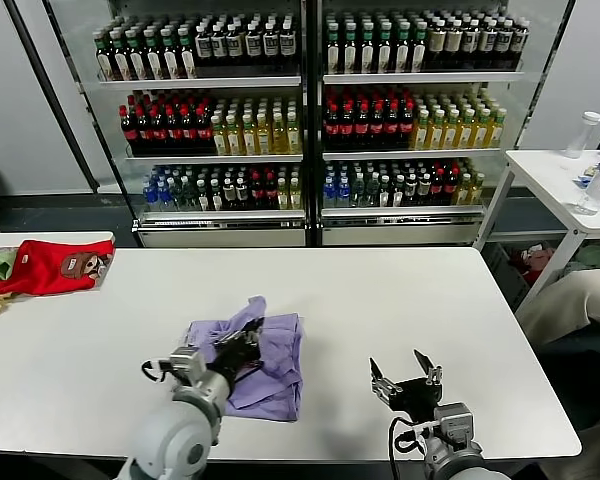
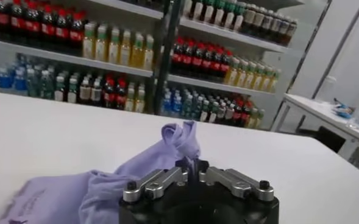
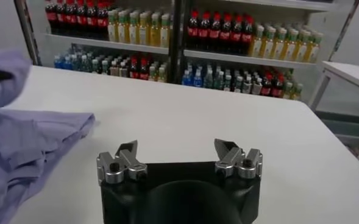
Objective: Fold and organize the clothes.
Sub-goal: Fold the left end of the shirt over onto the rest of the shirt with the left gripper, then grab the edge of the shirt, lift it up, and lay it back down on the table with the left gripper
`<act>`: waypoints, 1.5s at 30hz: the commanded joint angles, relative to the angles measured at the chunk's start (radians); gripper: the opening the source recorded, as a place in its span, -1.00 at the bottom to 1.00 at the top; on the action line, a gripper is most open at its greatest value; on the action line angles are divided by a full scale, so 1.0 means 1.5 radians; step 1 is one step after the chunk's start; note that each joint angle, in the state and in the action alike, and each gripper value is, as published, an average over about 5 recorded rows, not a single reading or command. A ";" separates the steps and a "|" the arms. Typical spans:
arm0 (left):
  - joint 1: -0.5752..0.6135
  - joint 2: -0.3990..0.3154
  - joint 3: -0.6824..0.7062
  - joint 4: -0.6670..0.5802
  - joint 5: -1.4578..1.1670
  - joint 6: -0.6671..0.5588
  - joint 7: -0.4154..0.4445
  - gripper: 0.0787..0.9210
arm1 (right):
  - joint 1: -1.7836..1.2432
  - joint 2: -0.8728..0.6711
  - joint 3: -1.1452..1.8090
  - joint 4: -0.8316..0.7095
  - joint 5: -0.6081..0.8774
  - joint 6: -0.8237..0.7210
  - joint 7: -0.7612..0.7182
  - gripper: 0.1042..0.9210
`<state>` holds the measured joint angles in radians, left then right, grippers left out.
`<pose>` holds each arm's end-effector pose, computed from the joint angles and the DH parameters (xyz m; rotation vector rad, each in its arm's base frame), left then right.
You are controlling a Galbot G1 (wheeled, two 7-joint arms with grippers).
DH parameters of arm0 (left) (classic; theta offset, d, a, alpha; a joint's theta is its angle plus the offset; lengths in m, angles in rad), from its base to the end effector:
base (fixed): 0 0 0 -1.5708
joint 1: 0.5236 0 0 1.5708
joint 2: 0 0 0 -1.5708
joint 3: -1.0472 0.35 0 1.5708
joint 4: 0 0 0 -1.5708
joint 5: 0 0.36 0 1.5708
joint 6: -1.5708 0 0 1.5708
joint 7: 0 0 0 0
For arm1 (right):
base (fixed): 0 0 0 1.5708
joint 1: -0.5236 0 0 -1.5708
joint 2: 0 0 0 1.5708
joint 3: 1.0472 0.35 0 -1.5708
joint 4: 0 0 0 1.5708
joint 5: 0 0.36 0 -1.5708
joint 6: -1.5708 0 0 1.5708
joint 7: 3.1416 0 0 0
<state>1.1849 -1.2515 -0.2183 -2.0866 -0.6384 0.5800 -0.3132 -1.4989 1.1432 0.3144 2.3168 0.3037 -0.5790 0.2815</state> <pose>0.2693 -0.0352 -0.2324 -0.3728 -2.6957 0.2827 0.1808 0.0061 -0.2199 0.2322 -2.7527 0.1690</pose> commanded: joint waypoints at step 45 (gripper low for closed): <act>0.155 0.058 -0.229 0.104 -0.010 -0.025 0.145 0.24 | 0.028 -0.005 -0.013 -0.020 -0.010 0.001 -0.014 0.76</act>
<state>1.4106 -1.1552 -0.5584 -1.9530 -0.6070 0.5415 -0.1147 -1.4593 1.1351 0.2957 2.2887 0.2897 -0.5786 0.2612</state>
